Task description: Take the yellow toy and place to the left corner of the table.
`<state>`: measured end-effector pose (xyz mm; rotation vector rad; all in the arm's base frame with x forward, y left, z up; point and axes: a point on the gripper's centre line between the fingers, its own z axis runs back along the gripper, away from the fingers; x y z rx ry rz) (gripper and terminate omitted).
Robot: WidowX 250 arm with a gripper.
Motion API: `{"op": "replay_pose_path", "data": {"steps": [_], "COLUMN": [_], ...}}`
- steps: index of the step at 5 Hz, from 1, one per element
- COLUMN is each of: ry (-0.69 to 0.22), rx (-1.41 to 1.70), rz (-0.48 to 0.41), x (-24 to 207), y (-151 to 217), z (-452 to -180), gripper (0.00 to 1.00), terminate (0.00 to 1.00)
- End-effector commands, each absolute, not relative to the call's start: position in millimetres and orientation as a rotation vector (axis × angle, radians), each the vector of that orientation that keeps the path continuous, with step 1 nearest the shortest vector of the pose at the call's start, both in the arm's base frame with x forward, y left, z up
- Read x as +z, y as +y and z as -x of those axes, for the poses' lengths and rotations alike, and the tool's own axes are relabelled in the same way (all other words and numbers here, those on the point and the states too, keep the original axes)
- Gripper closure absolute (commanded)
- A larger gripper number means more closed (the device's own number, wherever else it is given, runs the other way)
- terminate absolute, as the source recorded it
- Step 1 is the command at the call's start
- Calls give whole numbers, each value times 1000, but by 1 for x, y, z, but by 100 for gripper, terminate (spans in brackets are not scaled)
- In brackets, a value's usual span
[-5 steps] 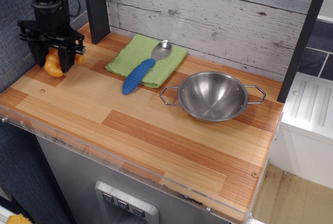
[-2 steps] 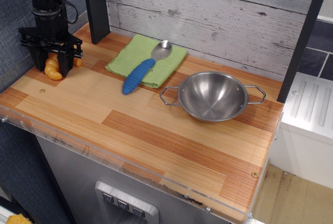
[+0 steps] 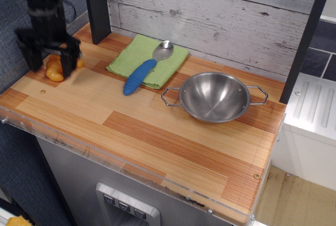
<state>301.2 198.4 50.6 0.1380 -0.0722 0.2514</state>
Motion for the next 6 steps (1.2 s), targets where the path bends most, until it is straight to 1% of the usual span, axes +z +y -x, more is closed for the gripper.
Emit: {"op": "replay_pose_path", "data": {"steps": [1, 2, 3, 4, 5, 6], "ry": [-189, -159, -157, -146, -146, -146], "rx": [158, 59, -32, -60, -60, -60], "rz": [-100, -30, 7, -20, -20, -20], "x": [123, 116, 112, 110, 110, 110], "y": [123, 81, 56, 52, 52, 52], "z": [-296, -299, -303, -307, -307, -307], "gripper": [0, 0, 0, 0, 0, 0], "terminate": [0, 0, 0, 0, 0, 100]}}
